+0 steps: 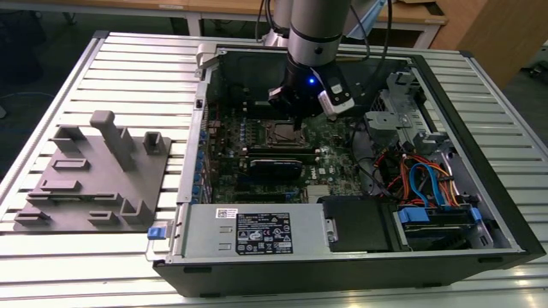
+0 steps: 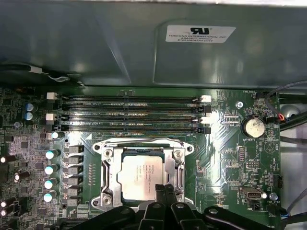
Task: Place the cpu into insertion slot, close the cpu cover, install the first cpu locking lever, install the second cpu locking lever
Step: 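Install the second cpu locking lever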
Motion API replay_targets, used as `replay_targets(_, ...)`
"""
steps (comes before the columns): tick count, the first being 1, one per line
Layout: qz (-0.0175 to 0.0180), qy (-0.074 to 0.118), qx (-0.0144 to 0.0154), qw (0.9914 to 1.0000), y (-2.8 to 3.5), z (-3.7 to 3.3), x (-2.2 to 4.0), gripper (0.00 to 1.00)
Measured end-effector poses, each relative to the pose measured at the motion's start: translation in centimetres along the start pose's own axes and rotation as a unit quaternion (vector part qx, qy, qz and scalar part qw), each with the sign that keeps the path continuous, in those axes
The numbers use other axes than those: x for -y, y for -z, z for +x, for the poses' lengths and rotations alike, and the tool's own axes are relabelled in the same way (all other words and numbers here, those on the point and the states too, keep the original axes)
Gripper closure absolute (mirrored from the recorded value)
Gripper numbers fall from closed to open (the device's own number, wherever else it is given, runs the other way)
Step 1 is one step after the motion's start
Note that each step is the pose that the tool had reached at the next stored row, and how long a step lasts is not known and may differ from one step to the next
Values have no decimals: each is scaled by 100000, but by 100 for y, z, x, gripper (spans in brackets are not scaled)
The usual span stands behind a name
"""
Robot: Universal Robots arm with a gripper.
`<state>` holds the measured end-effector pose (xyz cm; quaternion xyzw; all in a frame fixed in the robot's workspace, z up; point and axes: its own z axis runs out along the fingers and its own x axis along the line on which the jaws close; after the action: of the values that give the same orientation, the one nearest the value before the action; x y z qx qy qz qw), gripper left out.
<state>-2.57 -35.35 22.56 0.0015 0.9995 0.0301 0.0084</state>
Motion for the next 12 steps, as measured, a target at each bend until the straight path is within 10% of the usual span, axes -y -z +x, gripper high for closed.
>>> replay_targets(12,38,-2,-4,100000,5,0,67,90)
